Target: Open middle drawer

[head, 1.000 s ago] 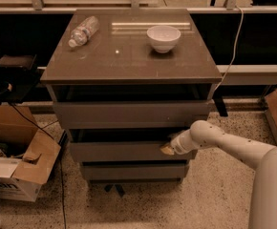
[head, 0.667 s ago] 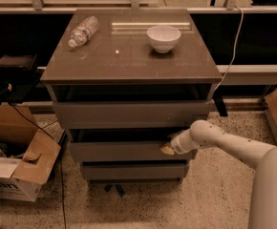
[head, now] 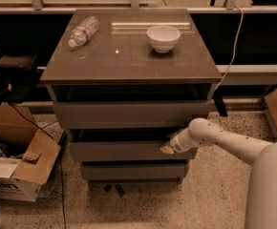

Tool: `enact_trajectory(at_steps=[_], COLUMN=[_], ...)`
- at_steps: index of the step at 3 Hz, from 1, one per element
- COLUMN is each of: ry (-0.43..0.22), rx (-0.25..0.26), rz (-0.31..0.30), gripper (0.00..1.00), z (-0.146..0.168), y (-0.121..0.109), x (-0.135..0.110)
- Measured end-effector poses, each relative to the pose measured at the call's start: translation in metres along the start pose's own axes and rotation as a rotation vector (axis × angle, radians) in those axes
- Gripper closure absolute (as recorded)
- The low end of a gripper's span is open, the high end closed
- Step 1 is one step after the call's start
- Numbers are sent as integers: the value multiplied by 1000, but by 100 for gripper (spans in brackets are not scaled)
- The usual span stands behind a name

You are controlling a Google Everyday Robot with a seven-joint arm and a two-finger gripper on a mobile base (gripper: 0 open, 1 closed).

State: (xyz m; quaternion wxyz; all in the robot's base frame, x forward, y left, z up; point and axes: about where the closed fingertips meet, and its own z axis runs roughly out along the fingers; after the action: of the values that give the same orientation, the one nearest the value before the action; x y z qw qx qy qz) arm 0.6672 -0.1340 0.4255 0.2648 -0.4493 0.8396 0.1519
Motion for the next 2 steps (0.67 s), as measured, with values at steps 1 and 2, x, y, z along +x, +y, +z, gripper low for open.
enact_trajectory(at_steps=[1,2], ry=[0,7], rx=[0,-13], rz=[0,7], gripper=[4,0], z=[0,0], y=[0,5], x=[0,4])
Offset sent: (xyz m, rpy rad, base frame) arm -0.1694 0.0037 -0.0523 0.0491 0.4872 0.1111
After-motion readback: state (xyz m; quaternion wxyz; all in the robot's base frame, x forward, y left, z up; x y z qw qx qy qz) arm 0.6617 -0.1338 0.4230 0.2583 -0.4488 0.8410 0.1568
